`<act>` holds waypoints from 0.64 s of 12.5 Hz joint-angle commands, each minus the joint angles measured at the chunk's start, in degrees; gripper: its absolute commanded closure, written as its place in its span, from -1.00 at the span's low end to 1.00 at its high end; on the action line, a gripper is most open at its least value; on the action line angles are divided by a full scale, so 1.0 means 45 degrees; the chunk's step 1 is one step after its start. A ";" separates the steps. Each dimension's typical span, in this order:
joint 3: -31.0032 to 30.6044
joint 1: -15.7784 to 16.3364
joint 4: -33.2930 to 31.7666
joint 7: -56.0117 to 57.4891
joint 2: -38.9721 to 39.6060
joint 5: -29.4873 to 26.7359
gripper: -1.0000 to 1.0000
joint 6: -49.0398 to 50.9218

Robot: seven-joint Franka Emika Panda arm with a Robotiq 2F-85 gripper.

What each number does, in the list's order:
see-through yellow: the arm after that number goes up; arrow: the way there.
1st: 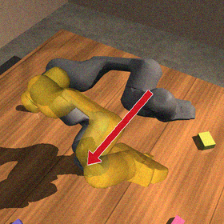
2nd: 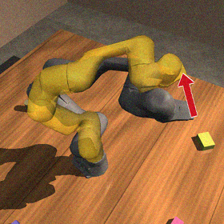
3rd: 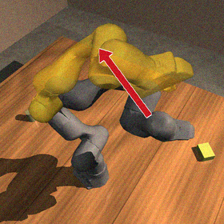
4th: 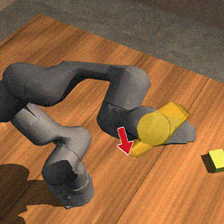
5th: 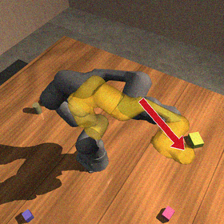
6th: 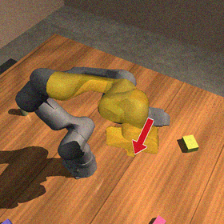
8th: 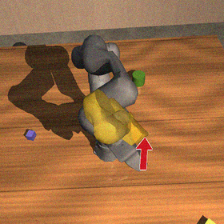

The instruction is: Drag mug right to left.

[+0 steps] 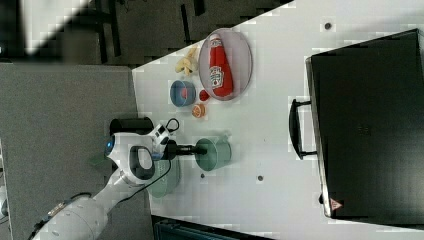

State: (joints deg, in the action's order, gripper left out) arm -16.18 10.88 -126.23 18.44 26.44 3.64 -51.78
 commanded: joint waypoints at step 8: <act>-0.0049 0.1236 0.1569 -0.2108 0.0765 -0.0063 0.65 -0.0036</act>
State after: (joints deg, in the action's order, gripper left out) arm -16.69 14.59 -122.20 14.72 29.29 3.82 -51.87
